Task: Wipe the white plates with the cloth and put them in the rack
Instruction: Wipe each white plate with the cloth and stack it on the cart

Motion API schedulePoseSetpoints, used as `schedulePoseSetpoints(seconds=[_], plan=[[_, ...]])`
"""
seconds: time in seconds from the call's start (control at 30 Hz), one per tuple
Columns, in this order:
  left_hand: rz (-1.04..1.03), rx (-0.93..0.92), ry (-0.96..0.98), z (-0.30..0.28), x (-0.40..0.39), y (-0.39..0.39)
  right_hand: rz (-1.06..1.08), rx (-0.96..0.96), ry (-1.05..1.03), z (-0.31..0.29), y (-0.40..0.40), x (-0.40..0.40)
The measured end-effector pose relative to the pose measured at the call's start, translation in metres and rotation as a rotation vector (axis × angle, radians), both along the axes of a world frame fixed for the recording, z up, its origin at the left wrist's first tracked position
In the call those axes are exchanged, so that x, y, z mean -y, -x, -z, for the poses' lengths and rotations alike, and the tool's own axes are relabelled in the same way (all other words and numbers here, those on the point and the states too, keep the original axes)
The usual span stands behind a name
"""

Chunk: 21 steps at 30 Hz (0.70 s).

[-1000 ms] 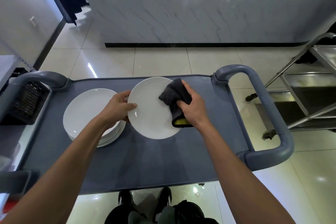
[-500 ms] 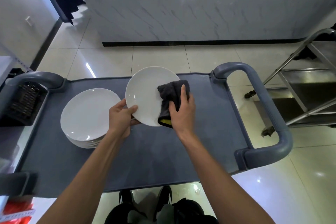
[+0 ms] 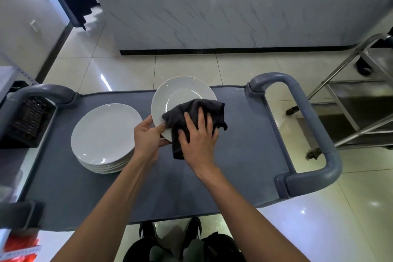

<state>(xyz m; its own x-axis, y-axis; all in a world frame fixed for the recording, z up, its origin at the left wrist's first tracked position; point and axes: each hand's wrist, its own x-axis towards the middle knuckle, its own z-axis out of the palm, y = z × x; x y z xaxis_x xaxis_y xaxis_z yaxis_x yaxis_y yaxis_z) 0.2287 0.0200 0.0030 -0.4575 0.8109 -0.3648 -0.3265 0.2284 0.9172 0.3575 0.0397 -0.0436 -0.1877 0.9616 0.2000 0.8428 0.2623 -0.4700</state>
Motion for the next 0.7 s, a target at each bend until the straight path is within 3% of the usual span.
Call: schedulePoseSetpoints(seconds=[0.27, 0.47, 0.7], plan=[[0.121, -0.018, 0.015, -0.002, 0.006, -0.001, -0.074, 0.045, -0.050, -0.022, 0.001, -0.056], [0.051, -0.028, 0.020, 0.006, 0.011, -0.004, -0.046, 0.031, -0.032, -0.024, -0.019, -0.070], [-0.020, -0.033, 0.009, 0.009, 0.010, 0.000, 0.044, -0.333, 0.136, -0.010, -0.052, -0.058]])
